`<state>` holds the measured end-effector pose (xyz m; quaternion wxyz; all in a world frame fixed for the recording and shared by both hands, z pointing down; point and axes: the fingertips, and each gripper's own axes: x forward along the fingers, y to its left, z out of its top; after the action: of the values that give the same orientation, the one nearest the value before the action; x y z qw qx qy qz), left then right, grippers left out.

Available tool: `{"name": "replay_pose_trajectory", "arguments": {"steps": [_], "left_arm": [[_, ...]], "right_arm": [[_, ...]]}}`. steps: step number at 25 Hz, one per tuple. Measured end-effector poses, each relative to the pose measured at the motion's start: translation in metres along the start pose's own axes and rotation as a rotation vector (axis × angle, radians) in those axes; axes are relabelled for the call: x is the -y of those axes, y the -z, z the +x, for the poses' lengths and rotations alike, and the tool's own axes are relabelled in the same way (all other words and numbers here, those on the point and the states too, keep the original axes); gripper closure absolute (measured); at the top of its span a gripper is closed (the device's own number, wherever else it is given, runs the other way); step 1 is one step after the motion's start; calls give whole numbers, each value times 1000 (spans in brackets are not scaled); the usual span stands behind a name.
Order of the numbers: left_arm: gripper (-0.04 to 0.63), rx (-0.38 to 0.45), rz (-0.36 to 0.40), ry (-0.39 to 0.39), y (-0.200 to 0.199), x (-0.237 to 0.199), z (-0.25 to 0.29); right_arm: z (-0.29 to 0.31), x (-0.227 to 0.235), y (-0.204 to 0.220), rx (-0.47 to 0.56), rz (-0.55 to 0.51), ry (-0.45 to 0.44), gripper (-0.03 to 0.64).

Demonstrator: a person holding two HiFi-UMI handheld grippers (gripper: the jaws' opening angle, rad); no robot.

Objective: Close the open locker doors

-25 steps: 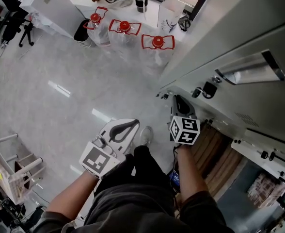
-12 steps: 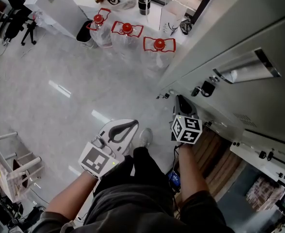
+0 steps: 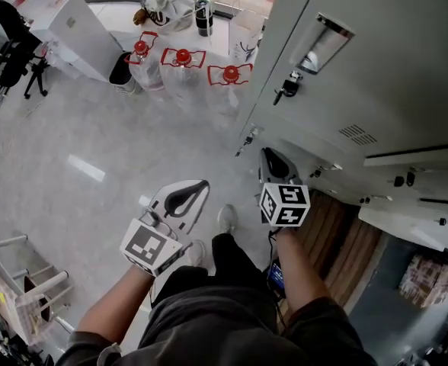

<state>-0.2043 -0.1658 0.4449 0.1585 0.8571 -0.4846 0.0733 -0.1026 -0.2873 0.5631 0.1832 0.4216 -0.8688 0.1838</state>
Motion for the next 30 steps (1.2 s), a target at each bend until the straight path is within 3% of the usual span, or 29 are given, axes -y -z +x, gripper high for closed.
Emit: {"name": "replay_pose_trajectory", "arguments": {"steps": [6, 9, 16, 19, 24, 30], "left_arm": [[586, 99, 50, 106, -25, 34, -65], [586, 145, 72, 144, -23, 60, -111], [586, 151, 96, 212, -6, 94, -197], [586, 173, 74, 224, -13, 111, -218], [586, 203, 101, 231, -30, 141, -242], [586, 200, 115, 267, -37, 209, -243]], "right_arm": [[-114, -61, -39, 123, -25, 53, 578], [-188, -87, -31, 182, 27, 93, 578], [-345, -140, -16, 282, 90, 162, 578], [-403, -150, -15, 320, 91, 193, 578], [-463, -153, -18, 395, 125, 206, 578], [-526, -155, -15, 462, 143, 137, 580]]}}
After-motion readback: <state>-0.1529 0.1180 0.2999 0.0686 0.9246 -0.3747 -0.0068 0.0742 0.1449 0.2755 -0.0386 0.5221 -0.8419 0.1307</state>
